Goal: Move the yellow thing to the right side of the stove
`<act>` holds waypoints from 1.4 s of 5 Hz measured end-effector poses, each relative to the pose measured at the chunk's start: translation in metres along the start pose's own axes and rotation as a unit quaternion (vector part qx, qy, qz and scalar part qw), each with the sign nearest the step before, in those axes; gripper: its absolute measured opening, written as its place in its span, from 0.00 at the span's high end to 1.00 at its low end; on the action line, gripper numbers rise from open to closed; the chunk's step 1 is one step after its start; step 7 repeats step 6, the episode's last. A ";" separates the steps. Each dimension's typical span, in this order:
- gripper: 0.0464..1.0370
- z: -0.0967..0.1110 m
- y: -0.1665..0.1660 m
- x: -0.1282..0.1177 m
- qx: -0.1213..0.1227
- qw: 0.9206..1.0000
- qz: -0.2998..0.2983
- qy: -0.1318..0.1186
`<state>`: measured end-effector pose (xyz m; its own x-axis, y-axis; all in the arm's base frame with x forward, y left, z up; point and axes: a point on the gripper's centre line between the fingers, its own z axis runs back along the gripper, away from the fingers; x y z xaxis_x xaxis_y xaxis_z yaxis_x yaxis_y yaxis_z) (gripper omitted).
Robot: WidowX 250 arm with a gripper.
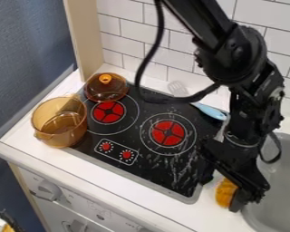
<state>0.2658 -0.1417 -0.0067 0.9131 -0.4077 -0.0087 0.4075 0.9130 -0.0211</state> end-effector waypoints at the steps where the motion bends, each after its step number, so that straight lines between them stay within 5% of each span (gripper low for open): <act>1: 0.04 0.011 0.003 0.000 -0.001 1.000 -0.001 -0.015; 3: 0.04 0.048 0.007 -0.002 0.005 0.998 0.000 -0.061; 4: 0.04 0.064 0.011 -0.007 0.028 0.998 -0.003 -0.064; 7: 0.04 0.068 0.012 -0.013 0.030 0.997 -0.033 -0.061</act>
